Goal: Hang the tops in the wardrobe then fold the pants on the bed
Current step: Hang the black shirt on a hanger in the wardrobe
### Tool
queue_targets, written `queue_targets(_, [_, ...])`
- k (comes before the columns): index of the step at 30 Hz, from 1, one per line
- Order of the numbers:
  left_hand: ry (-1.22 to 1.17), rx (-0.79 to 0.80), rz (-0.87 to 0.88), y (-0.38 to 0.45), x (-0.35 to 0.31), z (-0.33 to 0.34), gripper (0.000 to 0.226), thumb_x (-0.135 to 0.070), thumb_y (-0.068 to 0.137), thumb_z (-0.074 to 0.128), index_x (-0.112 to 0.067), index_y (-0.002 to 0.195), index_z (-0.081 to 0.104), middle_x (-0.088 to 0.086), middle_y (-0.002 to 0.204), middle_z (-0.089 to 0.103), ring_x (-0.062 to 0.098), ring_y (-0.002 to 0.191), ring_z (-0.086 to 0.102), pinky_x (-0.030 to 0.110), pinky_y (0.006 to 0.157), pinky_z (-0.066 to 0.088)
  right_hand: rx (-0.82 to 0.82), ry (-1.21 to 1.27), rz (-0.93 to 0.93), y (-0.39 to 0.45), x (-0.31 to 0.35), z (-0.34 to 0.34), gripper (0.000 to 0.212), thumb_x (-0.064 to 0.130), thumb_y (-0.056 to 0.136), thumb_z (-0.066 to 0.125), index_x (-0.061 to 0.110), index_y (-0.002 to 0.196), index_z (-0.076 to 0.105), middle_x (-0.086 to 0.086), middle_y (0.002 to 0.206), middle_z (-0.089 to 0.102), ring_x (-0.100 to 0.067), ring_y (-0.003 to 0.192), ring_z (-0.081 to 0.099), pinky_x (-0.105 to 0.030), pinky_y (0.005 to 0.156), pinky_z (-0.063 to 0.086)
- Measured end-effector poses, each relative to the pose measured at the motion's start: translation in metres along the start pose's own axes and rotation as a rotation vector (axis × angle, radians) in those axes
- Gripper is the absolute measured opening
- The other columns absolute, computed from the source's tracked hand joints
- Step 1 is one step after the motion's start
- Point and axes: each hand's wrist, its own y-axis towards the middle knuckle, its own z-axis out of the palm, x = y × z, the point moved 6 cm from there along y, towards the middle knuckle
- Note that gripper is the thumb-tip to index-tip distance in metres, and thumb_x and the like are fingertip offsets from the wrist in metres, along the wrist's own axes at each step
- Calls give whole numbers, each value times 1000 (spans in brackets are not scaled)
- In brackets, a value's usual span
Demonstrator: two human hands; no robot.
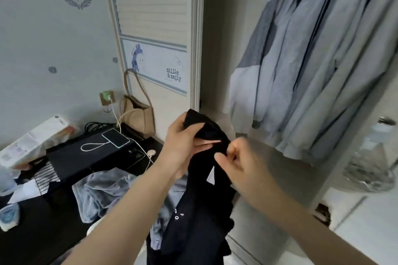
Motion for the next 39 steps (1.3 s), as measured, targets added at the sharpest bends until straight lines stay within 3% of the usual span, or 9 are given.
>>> queue_targets(6, [-98, 83, 14, 34, -20, 33, 7, -6, 94, 55, -7, 96, 62, 20, 87, 73, 42, 84, 72, 49, 84, 58, -66, -163, 259, 20, -54, 16, 34, 56, 84, 58, 29, 88, 39, 13, 79, 53, 1, 68, 54, -13, 53, 36])
queue_targets(13, [-132, -74, 4, 77, -14, 15, 22, 2, 83, 66, -15, 94, 57, 10, 89, 67, 30, 90, 69, 44, 85, 58, -215, 23, 82, 67, -60, -37, 25, 22, 97, 49, 16, 74, 41, 8, 60, 42, -2, 52, 41, -16, 51, 34])
queue_targets(17, [308, 14, 98, 95, -2, 28, 46, 0, 68, 74, -30, 101, 63, -2, 103, 57, 12, 85, 62, 27, 78, 52, -190, 73, -118, 105, -25, -63, 12, 14, 95, 50, 22, 92, 59, 13, 78, 62, -1, 76, 59, -15, 68, 44])
queue_targets(20, [752, 129, 314, 113, -3, 60, 35, -11, 70, 83, -38, 88, 69, -14, 102, 56, -1, 84, 56, 9, 75, 42, -169, 13, -225, 134, -12, -80, 19, 3, 91, 53, 16, 97, 66, 9, 85, 67, 1, 82, 60, -5, 71, 42])
queue_targets(22, [833, 104, 385, 129, -5, 73, 19, -21, 75, 81, -33, 80, 67, -5, 95, 58, 2, 80, 56, 13, 74, 42, -178, -55, -299, 151, -8, -92, 19, 1, 87, 56, 13, 96, 67, 8, 84, 67, 1, 81, 59, -2, 70, 38])
queue_targets(25, [914, 70, 408, 155, -7, 90, 16, -24, 86, 71, -18, 75, 62, 1, 74, 66, 14, 71, 62, 29, 68, 46, -186, -170, -370, 176, -13, -108, 16, 4, 85, 61, 10, 97, 69, 3, 87, 67, -3, 79, 57, -4, 73, 39])
queue_targets(28, [769, 50, 271, 173, -11, 92, 24, -19, 94, 62, -1, 78, 58, 14, 69, 60, 30, 69, 59, 40, 69, 48, -231, -277, -351, 197, -27, -124, 7, 18, 88, 65, 15, 94, 68, 4, 86, 63, -14, 81, 59, -28, 74, 48])
queue_targets(35, [319, -9, 22, 200, -34, 86, 15, -15, 95, 57, -9, 81, 59, 9, 73, 52, 19, 69, 53, 34, 70, 39, -207, -717, -242, 216, -80, -116, 27, 49, 92, 52, 22, 93, 52, 5, 89, 57, -23, 81, 62, -33, 61, 42])
queue_targets(39, [807, -46, 210, 224, -58, 73, 17, -21, 83, 72, -9, 73, 63, 4, 67, 64, 18, 68, 62, 31, 68, 47, -288, -676, -52, 228, -108, -126, 28, 45, 91, 55, 26, 109, 49, 4, 106, 58, -29, 91, 65, -36, 68, 47])
